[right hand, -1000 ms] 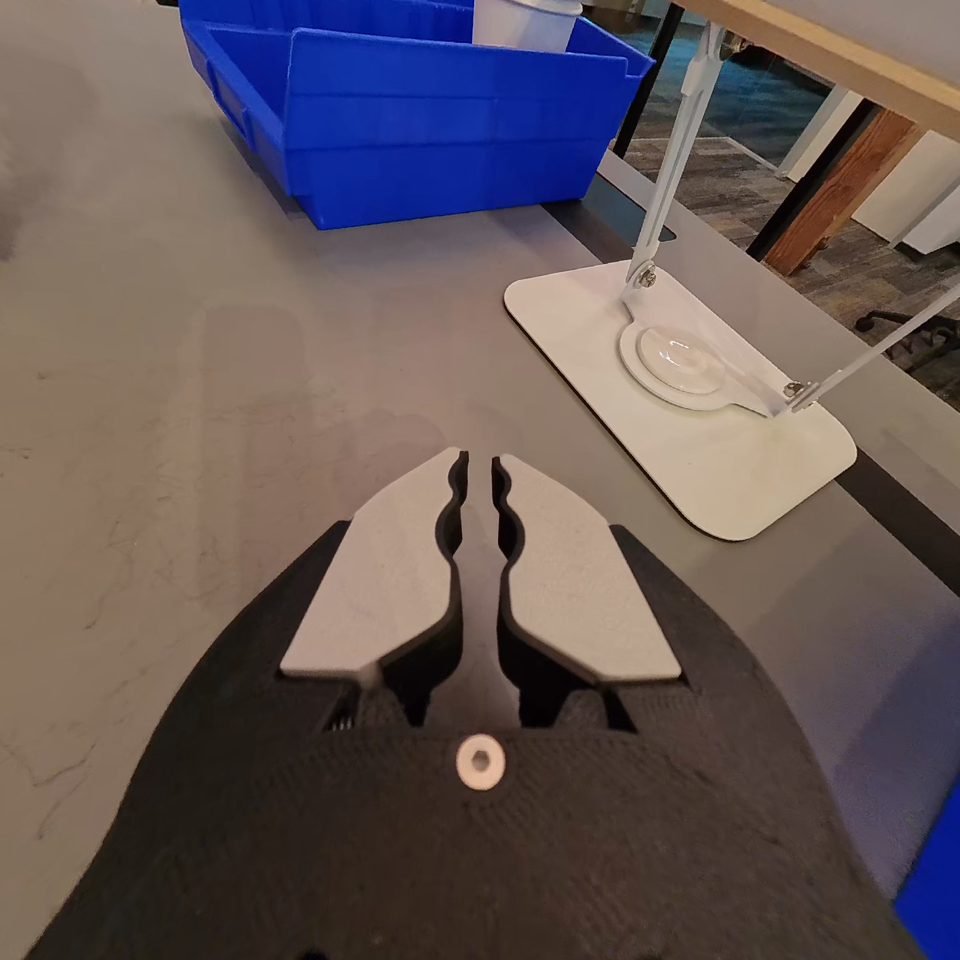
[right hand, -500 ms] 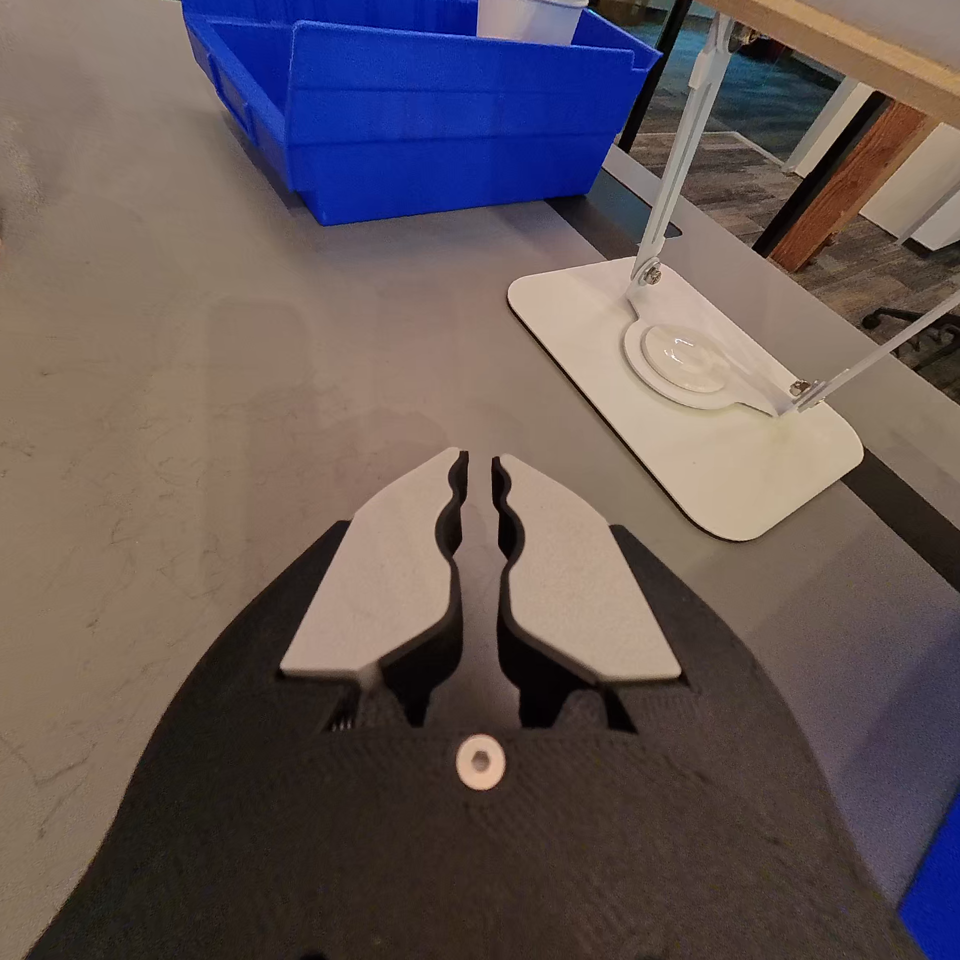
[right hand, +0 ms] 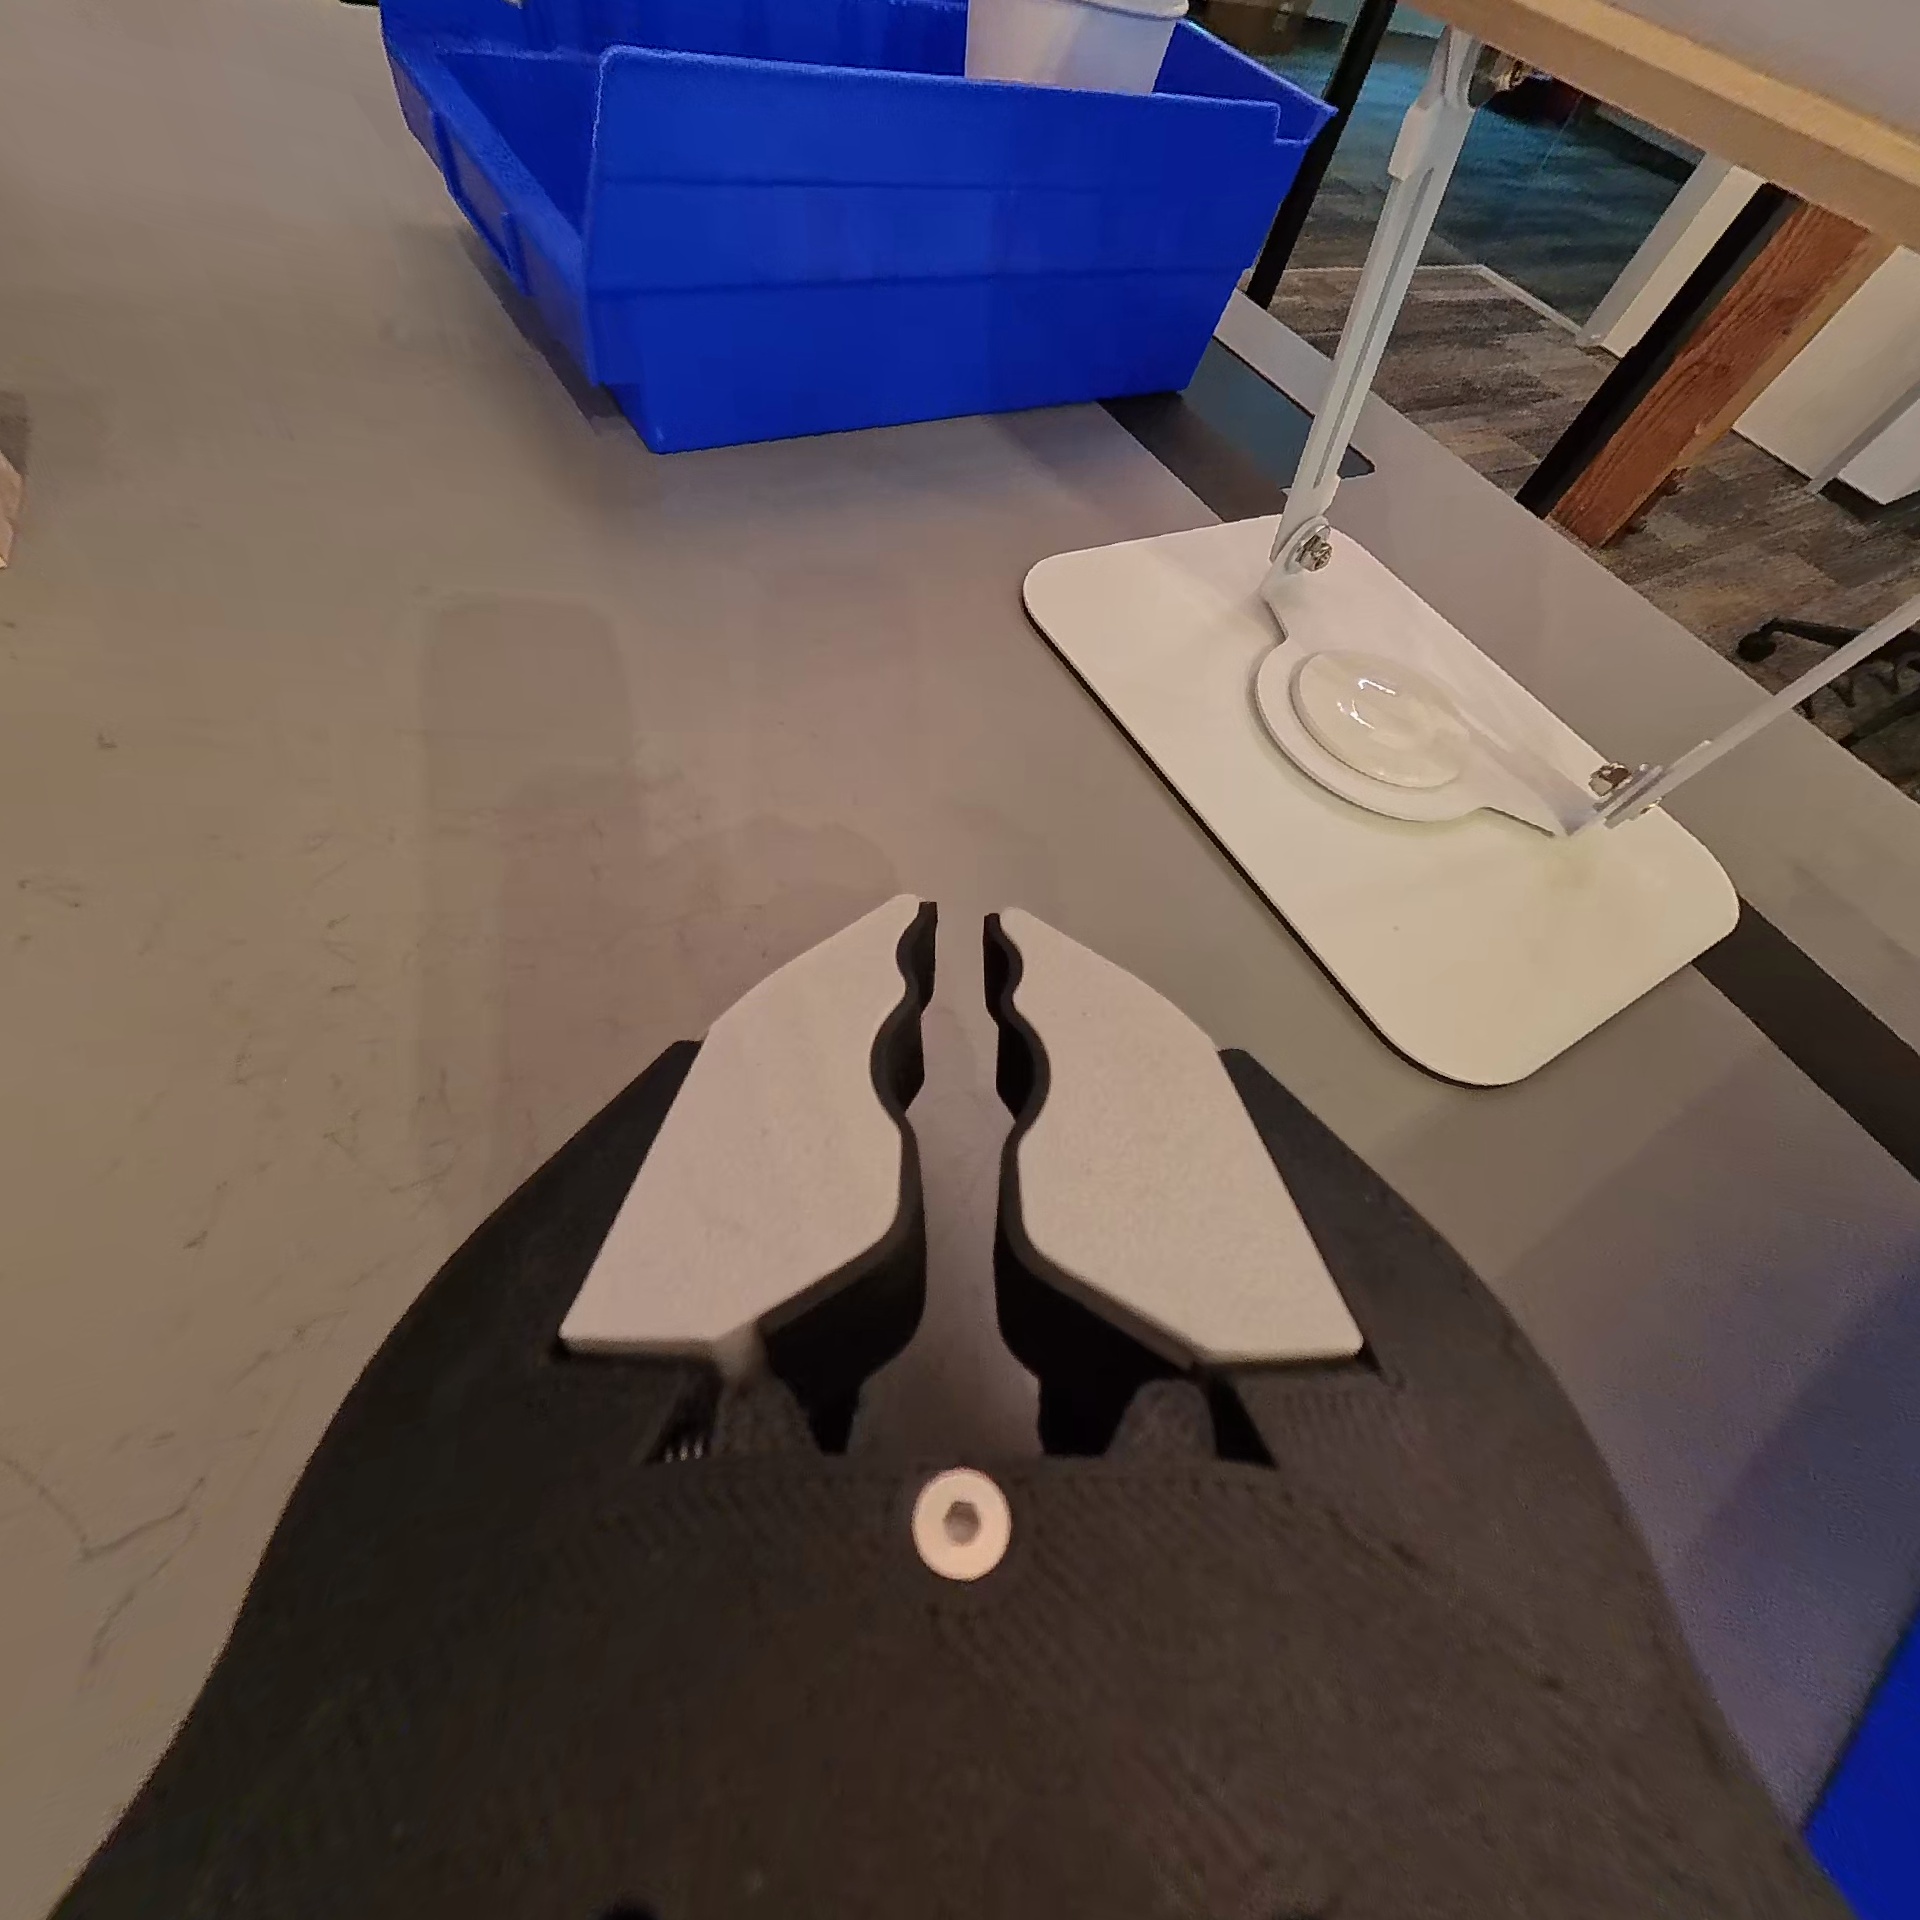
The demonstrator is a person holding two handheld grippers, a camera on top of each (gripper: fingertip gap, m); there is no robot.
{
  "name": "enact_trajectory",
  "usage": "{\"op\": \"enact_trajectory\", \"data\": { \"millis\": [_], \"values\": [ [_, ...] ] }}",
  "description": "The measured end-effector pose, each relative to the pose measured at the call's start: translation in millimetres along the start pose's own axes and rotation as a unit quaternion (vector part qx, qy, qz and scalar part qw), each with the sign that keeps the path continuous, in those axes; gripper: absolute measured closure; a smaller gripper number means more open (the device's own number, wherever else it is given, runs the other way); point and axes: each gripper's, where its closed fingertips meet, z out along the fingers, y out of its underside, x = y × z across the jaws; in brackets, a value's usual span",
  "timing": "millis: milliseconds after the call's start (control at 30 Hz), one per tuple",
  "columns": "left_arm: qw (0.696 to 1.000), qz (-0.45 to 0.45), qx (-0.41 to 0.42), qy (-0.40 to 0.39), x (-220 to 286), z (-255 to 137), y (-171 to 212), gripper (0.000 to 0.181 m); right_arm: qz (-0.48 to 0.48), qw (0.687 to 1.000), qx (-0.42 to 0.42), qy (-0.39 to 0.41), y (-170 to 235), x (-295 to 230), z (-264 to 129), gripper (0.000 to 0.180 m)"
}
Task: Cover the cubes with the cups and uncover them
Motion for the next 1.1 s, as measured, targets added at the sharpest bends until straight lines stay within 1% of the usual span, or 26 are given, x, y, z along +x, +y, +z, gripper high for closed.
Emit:
{"op": "enact_trajectory", "data": {
  "millis": [200,400,467,500,533,567,633,733,800,900,1000,1100],
  "values": [
    [0.998,-0.002,-0.065,0.014,-32,37,27,0.114,0.000,1.000,0.000,-0.003,0,-1,0,0.171],
    [0.990,-0.020,-0.121,0.062,-34,68,56,0.114,0.000,1.000,0.001,-0.005,0,-1,0,0.171],
    [0.987,-0.021,-0.135,0.080,-30,76,61,0.117,0.000,1.000,0.000,-0.005,0,-1,0,0.171],
    [0.985,-0.019,-0.145,0.088,-27,80,64,0.122,0.000,1.000,0.000,-0.005,0,-1,0,0.171],
    [0.985,-0.016,-0.151,0.079,-30,84,67,0.130,0.000,1.000,0.001,-0.005,0,-1,0,0.171],
    [0.986,-0.015,-0.151,0.076,-32,85,67,0.134,0.000,1.000,0.001,-0.005,0,-1,0,0.171],
    [0.985,-0.027,-0.156,0.072,-35,82,67,0.134,0.002,1.000,0.003,-0.005,-1,-1,-1,0.171],
    [0.983,-0.023,-0.173,0.049,-36,61,66,0.134,0.002,1.000,0.002,-0.005,3,0,-6,0.171],
    [0.985,-0.023,-0.169,0.035,-34,38,57,0.135,0.007,1.000,0.005,-0.004,5,1,-14,0.171],
    [0.991,-0.027,-0.129,0.010,-27,1,21,0.135,0.009,1.000,0.005,-0.001,10,3,-25,0.171],
    [0.993,-0.013,-0.114,-0.012,-8,-29,-27,0.135,0.005,1.000,0.003,-0.002,17,2,-37,0.171],
    [0.995,-0.003,-0.095,-0.010,22,-41,-86,0.135,0.002,1.000,0.002,-0.007,22,0,-49,0.171]
  ]
}}
